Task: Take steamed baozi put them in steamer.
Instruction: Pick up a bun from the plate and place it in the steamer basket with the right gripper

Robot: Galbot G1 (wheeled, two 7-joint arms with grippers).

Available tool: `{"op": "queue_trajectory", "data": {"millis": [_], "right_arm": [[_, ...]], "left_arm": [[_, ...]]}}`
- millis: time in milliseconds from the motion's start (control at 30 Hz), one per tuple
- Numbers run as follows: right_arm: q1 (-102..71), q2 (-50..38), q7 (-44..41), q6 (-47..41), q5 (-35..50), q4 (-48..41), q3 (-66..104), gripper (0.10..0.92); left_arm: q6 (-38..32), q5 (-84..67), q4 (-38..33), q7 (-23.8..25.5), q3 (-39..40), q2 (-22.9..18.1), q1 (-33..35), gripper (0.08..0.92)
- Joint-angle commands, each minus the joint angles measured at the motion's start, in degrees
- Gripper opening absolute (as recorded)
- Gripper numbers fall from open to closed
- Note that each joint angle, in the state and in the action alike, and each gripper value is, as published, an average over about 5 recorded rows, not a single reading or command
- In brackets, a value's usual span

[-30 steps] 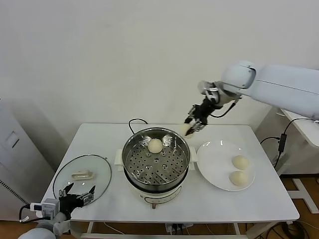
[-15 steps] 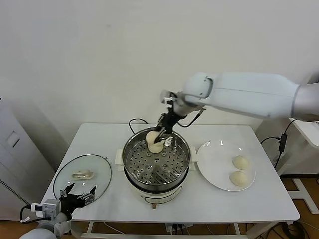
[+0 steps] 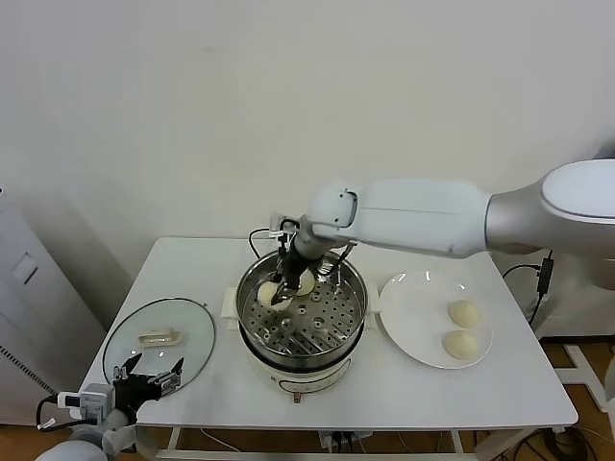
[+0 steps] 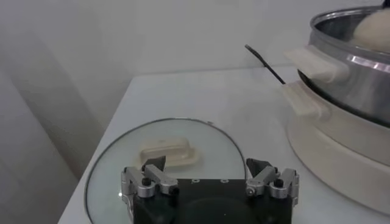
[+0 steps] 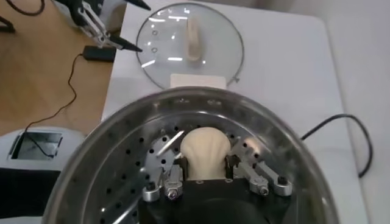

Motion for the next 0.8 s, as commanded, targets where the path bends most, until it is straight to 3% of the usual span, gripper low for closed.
{"op": "queue_trajectory", "data": {"millis": [33, 267, 467, 633, 800], "right_arm": [[-3.60, 2.08, 2.43, -1.26, -1.09, -1.47, 0.47, 0.396], [-3.83, 2.09, 3.20, -1.28, -0.92, -1.83, 1.25, 0.423], [-0.87, 0.53, 1.04, -1.12, -0.59, -0.73, 1.71, 0.611], [7.29, -4.80, -6.20, 0.53, -2.51, 2.01, -0.87, 0.755], [14.20, -13.51, -13.26, 3.13, -6.49, 4.52, -4.14, 0.818]], "left_arm": [[-0.06, -0.09, 0.00, 0.01, -0.20, 0.04, 0.06, 0.823], [-0.12, -0.20, -0.06, 0.00, -0.45, 0.10, 0.23, 0.823], [-0.11, -0.25, -0.14, -0.01, -0.53, 0.02, 0.33, 0.823], [-0.02, -0.20, -0.49, -0.07, -0.65, 0.05, 0.55, 0.823], [0.04, -0.25, -0.87, -0.08, -1.06, 0.15, 0.73, 0.823]]}}
